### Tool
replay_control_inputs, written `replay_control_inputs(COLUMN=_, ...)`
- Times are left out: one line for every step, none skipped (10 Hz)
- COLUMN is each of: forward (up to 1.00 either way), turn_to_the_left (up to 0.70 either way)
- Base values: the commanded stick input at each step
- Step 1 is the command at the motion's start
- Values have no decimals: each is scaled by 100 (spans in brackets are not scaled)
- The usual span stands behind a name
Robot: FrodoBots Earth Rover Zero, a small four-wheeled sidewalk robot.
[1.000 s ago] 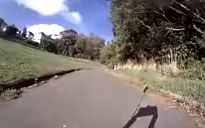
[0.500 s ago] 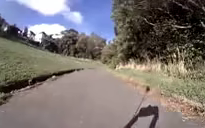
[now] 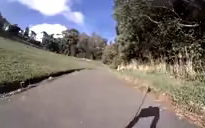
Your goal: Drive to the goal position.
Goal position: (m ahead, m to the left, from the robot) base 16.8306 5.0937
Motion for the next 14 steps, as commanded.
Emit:
replay_control_inputs(forward=53, turn_to_the_left=0)
replay_control_inputs(forward=21, turn_to_the_left=0)
replay_control_inputs(forward=10, turn_to_the_left=0)
replay_control_inputs(forward=39, turn_to_the_left=0)
replay_control_inputs(forward=68, turn_to_the_left=0)
replay_control_inputs(forward=70, turn_to_the_left=0)
replay_control_inputs(forward=70, turn_to_the_left=0)
replay_control_inputs(forward=70, turn_to_the_left=0)
replay_control_inputs(forward=70, turn_to_the_left=0)
replay_control_inputs(forward=70, turn_to_the_left=0)
replay_control_inputs(forward=70, turn_to_the_left=0)
replay_control_inputs(forward=70, turn_to_the_left=0)
replay_control_inputs(forward=70, turn_to_the_left=0)
replay_control_inputs(forward=70, turn_to_the_left=0)
